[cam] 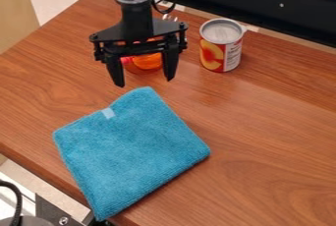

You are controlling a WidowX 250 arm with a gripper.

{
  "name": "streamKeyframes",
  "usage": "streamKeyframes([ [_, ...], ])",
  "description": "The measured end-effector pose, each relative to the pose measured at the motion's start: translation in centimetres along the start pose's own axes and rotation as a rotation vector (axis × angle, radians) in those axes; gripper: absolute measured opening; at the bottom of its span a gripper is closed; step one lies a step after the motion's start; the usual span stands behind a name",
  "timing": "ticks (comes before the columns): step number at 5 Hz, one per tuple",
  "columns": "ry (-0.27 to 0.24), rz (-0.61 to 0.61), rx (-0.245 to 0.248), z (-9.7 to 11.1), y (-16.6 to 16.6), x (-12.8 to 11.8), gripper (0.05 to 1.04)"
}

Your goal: Move the blue cloth from the bottom of the table to the middle of the table.

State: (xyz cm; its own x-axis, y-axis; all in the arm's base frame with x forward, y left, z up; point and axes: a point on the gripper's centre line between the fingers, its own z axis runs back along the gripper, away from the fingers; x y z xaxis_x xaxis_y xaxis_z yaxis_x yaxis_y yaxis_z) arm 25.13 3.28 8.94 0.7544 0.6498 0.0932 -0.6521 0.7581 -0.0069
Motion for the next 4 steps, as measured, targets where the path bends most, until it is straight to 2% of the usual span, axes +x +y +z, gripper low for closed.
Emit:
streamKeyframes([
  [2,0.023,-0.013,0.043,-1.8,1.5,-1.7,0.999],
  [3,0.007,-0.038,0.056,-2.8,2.3,-2.5,0.951],
  [4,-0.017,-0.053,0.057,-3.8,3.1,-3.1,0.678],
])
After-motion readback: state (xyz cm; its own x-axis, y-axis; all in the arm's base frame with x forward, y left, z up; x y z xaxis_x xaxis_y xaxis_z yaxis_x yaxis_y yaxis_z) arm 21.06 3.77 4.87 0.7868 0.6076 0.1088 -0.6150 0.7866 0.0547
